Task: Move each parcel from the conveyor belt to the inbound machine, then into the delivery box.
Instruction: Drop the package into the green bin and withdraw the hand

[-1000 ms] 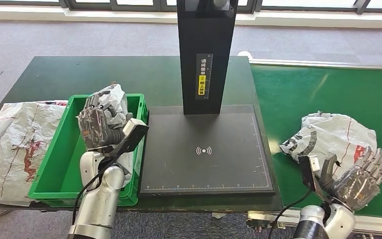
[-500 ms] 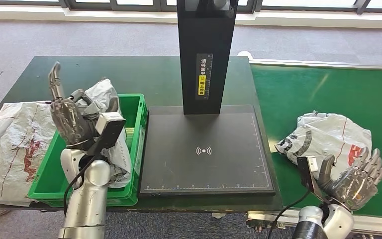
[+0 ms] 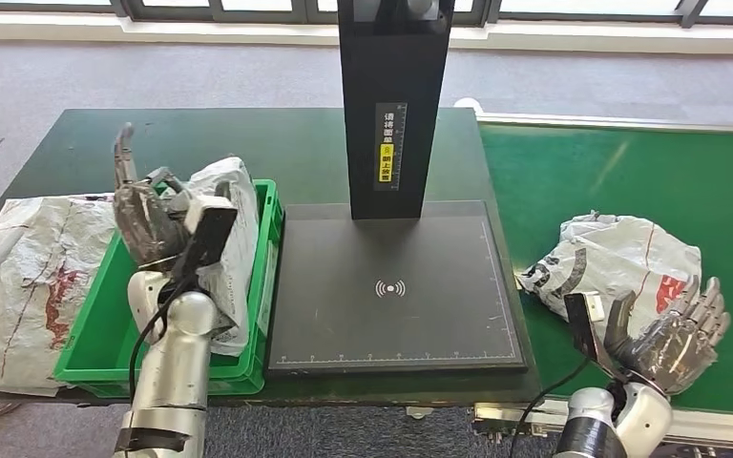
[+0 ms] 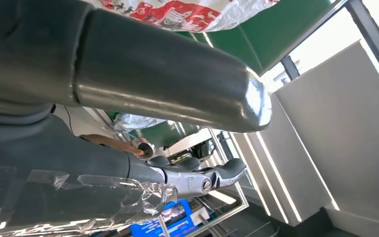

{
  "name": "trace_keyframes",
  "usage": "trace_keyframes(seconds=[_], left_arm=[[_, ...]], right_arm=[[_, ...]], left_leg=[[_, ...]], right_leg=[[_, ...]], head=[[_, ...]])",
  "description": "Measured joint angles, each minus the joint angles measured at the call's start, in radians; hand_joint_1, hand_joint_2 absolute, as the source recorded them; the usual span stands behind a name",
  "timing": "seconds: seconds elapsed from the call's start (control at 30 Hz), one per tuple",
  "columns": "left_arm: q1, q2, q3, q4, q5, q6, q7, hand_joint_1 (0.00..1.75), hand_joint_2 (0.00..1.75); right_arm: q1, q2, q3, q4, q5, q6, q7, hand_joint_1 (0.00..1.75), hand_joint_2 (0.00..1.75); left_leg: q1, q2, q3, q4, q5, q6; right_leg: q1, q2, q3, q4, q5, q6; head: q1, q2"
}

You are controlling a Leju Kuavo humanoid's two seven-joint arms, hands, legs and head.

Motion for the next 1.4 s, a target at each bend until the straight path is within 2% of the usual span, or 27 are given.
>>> trace_keyframes(seconds=[0.03, 0.07, 0.13, 0.27, 0.3, 0.33, 0.43, 0.57, 0.73, 0.83, 0.93, 1.03, 1.17, 1.4], left_arm=[[-0.009, 0.002, 0.026, 0.014, 0.056, -0.012, -0.047, 0.00, 1.75], [-0.025, 0.009, 0.046, 0.043, 0.071, -0.031, -0.053, 0.00, 1.75], [-0.065, 0.030, 0.070, 0.126, -0.028, -0.050, 0.046, 0.00, 1.75], [-0.145, 0.062, 0.105, 0.262, -0.387, -0.063, 0.263, 0.00, 1.75], [-0.161, 0.069, 0.113, 0.286, -0.459, -0.070, 0.298, 0.00, 1.75], [-0.172, 0.072, 0.125, 0.297, -0.490, -0.062, 0.298, 0.00, 1.75], [-0.196, 0.066, 0.171, 0.301, -0.438, -0.031, 0.189, 0.00, 1.75], [-0.199, 0.051, 0.212, 0.277, -0.245, -0.016, 0.037, 0.00, 1.75], [-0.195, 0.041, 0.240, 0.260, -0.210, -0.012, 0.011, 0.00, 1.75], [-0.187, 0.031, 0.249, 0.220, -0.070, 0.011, -0.087, 0.00, 1.75], [-0.181, 0.032, 0.252, 0.209, -0.022, 0.017, -0.087, 0.00, 1.75], [-0.168, 0.026, 0.257, 0.175, 0.026, 0.017, -0.129, 0.00, 1.75], [-0.153, 0.025, 0.258, 0.168, -0.035, 0.015, -0.060, 0.00, 1.75], [-0.145, 0.026, 0.258, 0.167, -0.049, 0.015, -0.049, 0.00, 1.75]], right_arm=[[0.001, 0.000, 0.002, 0.001, 0.002, 0.000, 0.004, 0.00, 0.00], [0.002, -0.002, 0.004, 0.002, 0.004, 0.000, 0.010, 0.00, 0.00], [0.003, -0.005, 0.013, 0.005, 0.005, 0.000, 0.018, 0.00, 0.00], [0.000, -0.009, 0.041, 0.015, 0.011, 0.000, 0.035, 0.00, 0.00], [0.000, -0.010, 0.047, 0.016, 0.013, 0.000, 0.039, 0.00, 0.00], [0.000, -0.010, 0.054, 0.017, 0.015, 0.000, 0.042, 0.00, 0.00], [0.001, -0.013, 0.069, 0.019, 0.019, 0.000, 0.052, 0.00, 0.00], [0.002, -0.014, 0.073, 0.022, 0.020, 0.000, 0.053, 0.00, 0.00], [0.003, -0.016, 0.073, 0.026, 0.020, 0.000, 0.047, 0.00, 0.00], [0.003, -0.016, 0.073, 0.028, 0.022, 0.000, 0.041, 0.00, 0.00], [0.004, -0.016, 0.073, 0.028, 0.025, 0.000, 0.040, 0.00, 0.00], [0.005, -0.017, 0.073, 0.030, 0.026, 0.000, 0.040, 0.00, 0.00], [0.006, -0.017, 0.073, 0.030, 0.027, 0.000, 0.047, 0.00, 0.00], [0.006, -0.017, 0.073, 0.030, 0.027, 0.000, 0.048, 0.00, 0.00]], left_leg=[[0.000, 0.001, 0.001, 0.000, 0.000, 0.000], [0.000, 0.000, 0.001, 0.000, 0.000, 0.000], [0.000, -0.003, 0.000, 0.000, 0.001, -0.001], [0.001, -0.003, -0.001, -0.001, 0.002, -0.002], [0.001, -0.003, -0.001, -0.001, 0.003, -0.002], [0.001, -0.002, -0.001, -0.001, 0.003, -0.003], [0.001, -0.001, -0.001, 0.000, 0.003, -0.003], [0.001, -0.001, -0.002, 0.000, 0.002, -0.003], [0.001, -0.001, -0.002, -0.001, 0.002, -0.003], [0.001, -0.001, -0.002, -0.001, 0.002, -0.003], [0.001, -0.001, -0.002, -0.001, 0.002, -0.003], [0.001, -0.001, -0.002, -0.001, 0.002, -0.003], [0.001, -0.001, -0.002, 0.000, 0.002, -0.003], [0.001, -0.001, -0.002, 0.000, 0.002, -0.003]], right_leg=[[0.000, 0.001, 0.000, 0.000, 0.000, 0.000], [0.000, 0.001, 0.000, 0.000, 0.000, 0.000], [0.001, -0.002, 0.001, 0.000, -0.001, 0.000], [0.001, -0.003, -0.001, 0.001, 0.000, -0.002], [0.001, -0.003, -0.001, 0.001, 0.000, -0.002], [0.001, -0.002, -0.001, 0.001, 0.001, -0.002], [0.001, 0.000, -0.002, 0.001, 0.001, -0.002], [0.001, 0.000, -0.002, 0.001, 0.001, -0.002], [0.001, 0.000, -0.002, 0.001, 0.001, -0.002], [0.001, 0.000, -0.003, 0.001, 0.001, -0.002], [0.001, 0.000, -0.003, 0.001, 0.001, -0.002], [0.001, 0.000, -0.003, 0.001, 0.001, -0.002], [0.001, 0.000, -0.003, 0.001, 0.001, -0.002], [0.001, 0.000, -0.003, 0.001, 0.001, -0.002]], head=[[0.000, 0.000], [0.000, 0.000], [0.000, 0.000], [0.000, 0.000], [0.000, 0.000], [0.000, 0.000], [0.000, 0.000], [0.000, 0.000], [0.000, 0.000], [0.000, 0.000], [0.000, 0.000], [0.000, 0.000], [0.000, 0.000], [0.000, 0.000]])
